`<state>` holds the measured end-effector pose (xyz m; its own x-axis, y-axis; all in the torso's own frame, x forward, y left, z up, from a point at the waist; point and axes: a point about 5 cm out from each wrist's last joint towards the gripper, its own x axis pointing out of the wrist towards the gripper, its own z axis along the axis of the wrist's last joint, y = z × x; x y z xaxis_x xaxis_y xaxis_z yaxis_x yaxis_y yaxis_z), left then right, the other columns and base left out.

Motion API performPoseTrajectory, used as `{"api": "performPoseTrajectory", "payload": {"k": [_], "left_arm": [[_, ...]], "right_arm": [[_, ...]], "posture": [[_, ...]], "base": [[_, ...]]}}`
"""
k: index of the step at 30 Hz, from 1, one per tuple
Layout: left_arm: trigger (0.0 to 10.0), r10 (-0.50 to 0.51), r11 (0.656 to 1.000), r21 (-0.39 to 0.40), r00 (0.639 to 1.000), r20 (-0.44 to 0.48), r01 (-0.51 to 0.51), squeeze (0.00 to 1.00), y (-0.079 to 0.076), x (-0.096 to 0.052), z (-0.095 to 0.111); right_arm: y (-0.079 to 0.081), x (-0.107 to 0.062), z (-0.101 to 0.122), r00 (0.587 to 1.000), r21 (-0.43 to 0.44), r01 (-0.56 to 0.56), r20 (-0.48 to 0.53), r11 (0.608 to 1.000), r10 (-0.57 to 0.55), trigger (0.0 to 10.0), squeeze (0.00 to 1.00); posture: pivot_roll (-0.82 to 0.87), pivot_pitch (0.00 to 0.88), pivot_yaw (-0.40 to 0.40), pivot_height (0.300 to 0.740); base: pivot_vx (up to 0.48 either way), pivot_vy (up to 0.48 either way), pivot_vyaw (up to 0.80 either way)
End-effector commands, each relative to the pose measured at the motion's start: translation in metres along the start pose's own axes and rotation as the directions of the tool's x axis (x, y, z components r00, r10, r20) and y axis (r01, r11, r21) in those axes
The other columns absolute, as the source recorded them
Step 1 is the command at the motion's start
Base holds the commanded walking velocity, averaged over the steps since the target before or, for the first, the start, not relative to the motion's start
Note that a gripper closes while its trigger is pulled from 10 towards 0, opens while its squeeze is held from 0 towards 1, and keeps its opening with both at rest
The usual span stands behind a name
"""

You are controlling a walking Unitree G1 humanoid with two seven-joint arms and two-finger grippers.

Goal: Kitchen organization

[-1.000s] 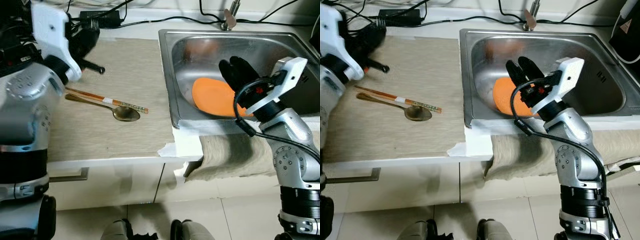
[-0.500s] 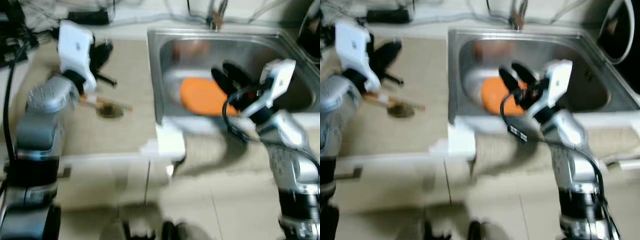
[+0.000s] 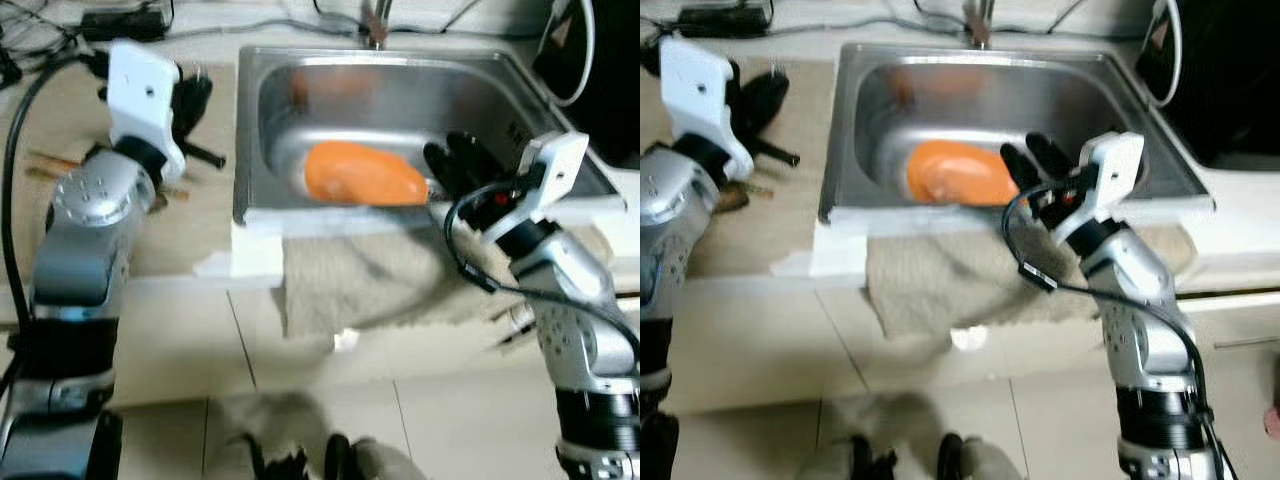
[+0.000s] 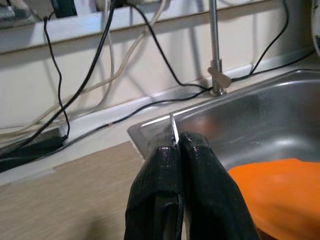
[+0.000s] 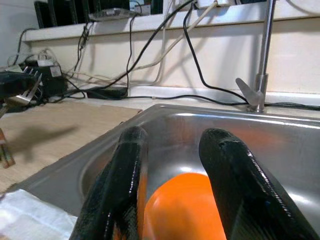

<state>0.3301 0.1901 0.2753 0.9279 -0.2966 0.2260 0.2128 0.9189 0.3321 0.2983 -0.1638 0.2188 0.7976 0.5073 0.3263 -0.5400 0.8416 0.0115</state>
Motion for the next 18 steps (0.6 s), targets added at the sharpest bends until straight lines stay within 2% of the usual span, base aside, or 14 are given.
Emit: {"api": "performPoseTrajectory", "payload": {"k": [1,4,12,18], "left_arm": [[10.0,-0.014,1.000,0.014,0.999,0.041,0.013,0.00,-0.0009,-0.0004,0.0070],[10.0,-0.002,1.000,0.022,0.998,0.058,0.001,0.00,0.0037,0.0011,0.0119],[10.0,0.005,0.999,0.037,0.997,0.071,-0.007,0.00,0.0053,0.0037,0.0151],[10.0,-0.008,0.999,0.045,0.997,0.081,0.004,0.00,0.0062,0.0060,0.0165]], "right_arm": [[0.0002,-0.0009,0.0032,1.000,0.010,0.006,0.018,1.000,-0.006,10.0,0.00],[0.0024,0.0001,0.0043,1.000,0.006,-0.004,0.023,1.000,0.004,10.0,0.00],[0.0029,0.0001,0.0029,1.000,0.003,-0.002,0.021,1.000,0.002,10.0,0.00],[0.0027,-0.0024,0.0027,1.000,-0.002,-0.013,0.013,1.000,0.013,10.0,0.00]], "posture": [[-0.15,0.150,-0.056,0.740],[-0.15,0.146,-0.055,0.740],[-0.15,0.145,-0.060,0.740],[-0.16,0.145,-0.059,0.740]], "base": [[0.000,0.000,0.00],[0.307,0.000,0.00],[0.382,0.000,0.74],[0.392,0.000,0.00]]}}
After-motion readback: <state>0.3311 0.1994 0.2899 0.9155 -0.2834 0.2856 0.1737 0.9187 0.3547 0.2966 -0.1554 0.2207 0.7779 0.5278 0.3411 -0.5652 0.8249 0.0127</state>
